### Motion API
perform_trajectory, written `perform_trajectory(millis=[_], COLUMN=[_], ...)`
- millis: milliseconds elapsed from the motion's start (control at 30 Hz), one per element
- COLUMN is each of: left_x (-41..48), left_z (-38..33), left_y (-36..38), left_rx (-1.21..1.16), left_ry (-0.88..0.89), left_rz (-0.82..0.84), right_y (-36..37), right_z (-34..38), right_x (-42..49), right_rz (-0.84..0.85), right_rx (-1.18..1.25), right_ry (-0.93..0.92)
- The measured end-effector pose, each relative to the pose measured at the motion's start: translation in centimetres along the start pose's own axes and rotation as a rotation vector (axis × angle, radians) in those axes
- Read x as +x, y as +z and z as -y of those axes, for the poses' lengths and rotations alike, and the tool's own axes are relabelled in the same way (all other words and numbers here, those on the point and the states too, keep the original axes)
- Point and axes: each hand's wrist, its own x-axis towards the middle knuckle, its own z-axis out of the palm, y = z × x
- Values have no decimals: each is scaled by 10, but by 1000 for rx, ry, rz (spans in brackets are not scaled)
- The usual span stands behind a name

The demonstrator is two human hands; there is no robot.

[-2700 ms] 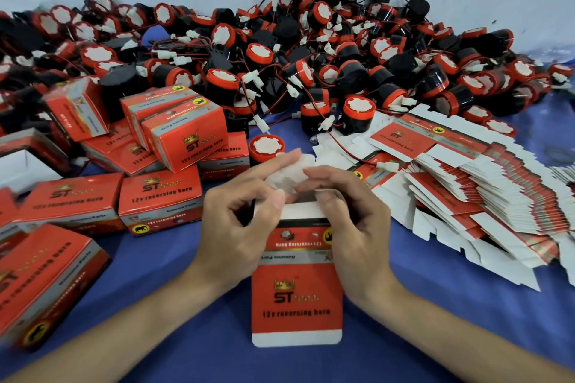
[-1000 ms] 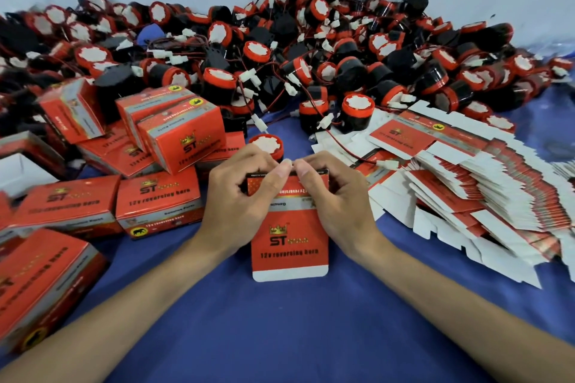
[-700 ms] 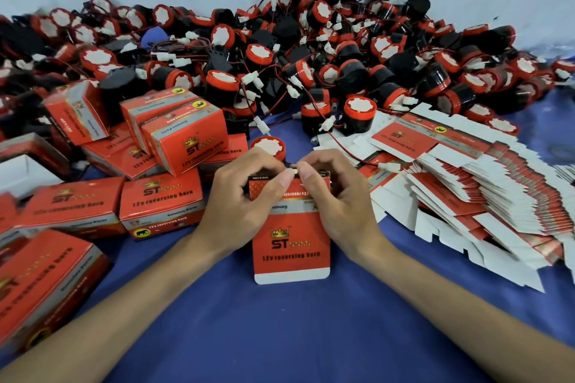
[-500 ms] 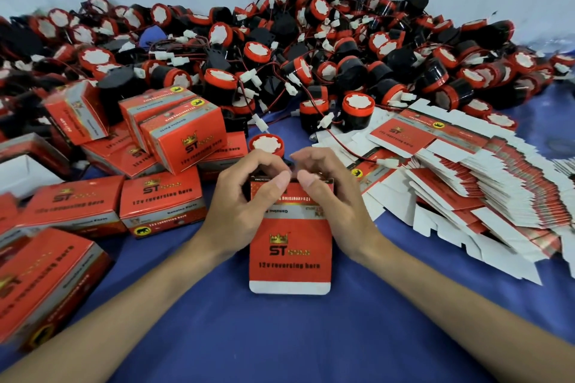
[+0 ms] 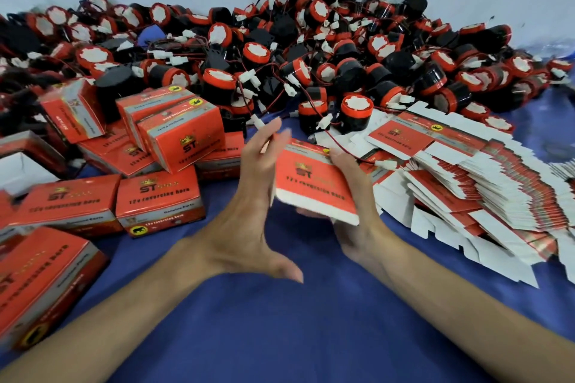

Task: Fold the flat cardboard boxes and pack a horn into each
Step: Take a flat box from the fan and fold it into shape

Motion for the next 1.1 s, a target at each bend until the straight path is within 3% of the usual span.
perform_trajectory(millis=[100, 233, 300, 400, 433, 567, 667, 733, 867, 900, 967, 1033, 1100], left_x=[-4, -2, -2, 0, 1, 3, 3, 3, 3, 3, 4, 3, 2], left_z=[16, 23, 22, 23, 24, 28, 29, 30, 33, 33, 32, 30, 28], left_y=[-9, -15, -12, -10, -10, -13, -14, -13, -13, -14, -15, -15, -16], left_rx=[212, 85, -16, -123, -136, -136, -121, -92, -71, -70, -51, -10, 65], left_ry=[79, -6, -36, -75, -85, -173, -227, -239, -302, -327, -361, -376, -367], left_rz=[36, -228, -355, -515, -557, -635, -627, -614, -602, -595, -577, -547, -485], right_y=[-2, 1, 1, 2, 4, 15, 18, 14, -6, -12, -22, -28, -30], right_z=[5, 16, 20, 17, 14, 5, 6, 10, 23, 30, 46, 58, 66], right_x=[-2, 6, 17, 42, 50, 77, 87, 87, 76, 73, 67, 60, 54], right_rz=[102, 176, 160, 104, 155, 412, 418, 319, 38, -12, -20, 54, 142], right_rx=[-58, -306, -562, -1177, -1289, -1465, -1415, -1415, -1266, -1178, -803, -393, -206], right_ry=[168, 176, 9, -560, -630, -481, -432, -444, -658, -663, -473, -259, -159])
